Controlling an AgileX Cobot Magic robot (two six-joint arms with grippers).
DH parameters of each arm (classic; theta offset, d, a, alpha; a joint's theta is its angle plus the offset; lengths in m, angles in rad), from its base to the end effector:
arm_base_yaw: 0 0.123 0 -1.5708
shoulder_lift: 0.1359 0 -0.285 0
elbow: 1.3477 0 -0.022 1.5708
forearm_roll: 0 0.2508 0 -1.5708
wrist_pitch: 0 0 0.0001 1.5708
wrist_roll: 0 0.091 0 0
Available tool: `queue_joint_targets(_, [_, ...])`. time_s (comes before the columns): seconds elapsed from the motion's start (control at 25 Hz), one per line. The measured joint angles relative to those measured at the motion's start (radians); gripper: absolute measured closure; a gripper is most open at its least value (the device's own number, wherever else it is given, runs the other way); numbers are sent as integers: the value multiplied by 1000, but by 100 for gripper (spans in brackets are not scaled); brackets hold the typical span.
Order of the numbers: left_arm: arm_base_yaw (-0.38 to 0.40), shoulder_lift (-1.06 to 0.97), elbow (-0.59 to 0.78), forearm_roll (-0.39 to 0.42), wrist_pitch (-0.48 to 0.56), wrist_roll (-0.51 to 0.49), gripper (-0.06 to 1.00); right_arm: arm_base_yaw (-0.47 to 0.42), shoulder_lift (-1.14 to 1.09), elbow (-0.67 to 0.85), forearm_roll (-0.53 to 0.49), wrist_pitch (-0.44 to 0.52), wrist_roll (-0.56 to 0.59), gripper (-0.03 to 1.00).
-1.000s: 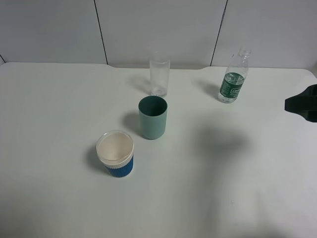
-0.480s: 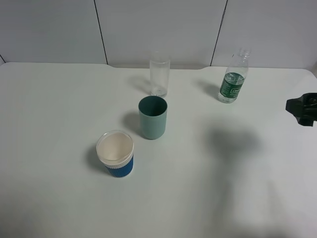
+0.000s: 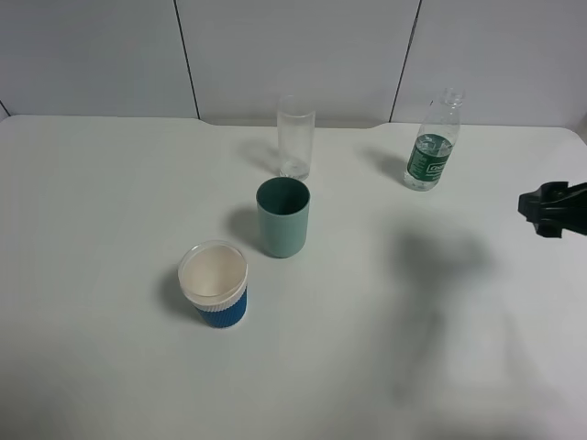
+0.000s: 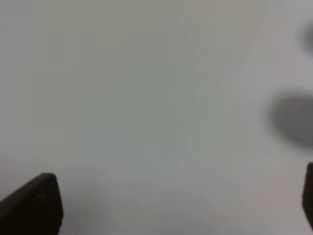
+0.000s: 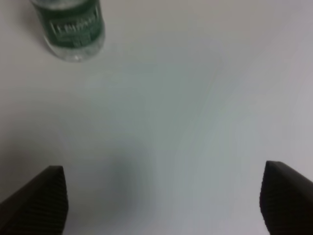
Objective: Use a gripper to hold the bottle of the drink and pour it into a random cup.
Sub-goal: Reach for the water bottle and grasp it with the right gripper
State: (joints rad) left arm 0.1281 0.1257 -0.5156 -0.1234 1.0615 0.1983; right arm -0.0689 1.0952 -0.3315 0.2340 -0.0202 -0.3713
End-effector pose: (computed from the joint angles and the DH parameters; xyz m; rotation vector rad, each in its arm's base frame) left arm 0.0141 -0.0081 0.2817 0.0730 2.1472 0.0390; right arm 0.1859 -0.0132 0.1962 -0.0737 2.2290 -0.1181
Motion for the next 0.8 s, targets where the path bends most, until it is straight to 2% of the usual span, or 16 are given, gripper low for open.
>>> queue_joint_targets(0.16, [0, 0, 0, 0, 0, 0, -5, 2, 147, 4, -52, -111, 16, 19])
queue_joint_targets(0.32, [0, 0, 0, 0, 0, 0, -5, 58, 244, 4, -112, -229, 40, 19])
queue_joint_targets(0.52, [0, 0, 0, 0, 0, 0, -5, 104, 334, 3, -129, -438, 44, 19])
queue_joint_targets(0.8, [0, 0, 0, 0, 0, 0, -5, 104, 459, 4, -129, -633, 60, 19])
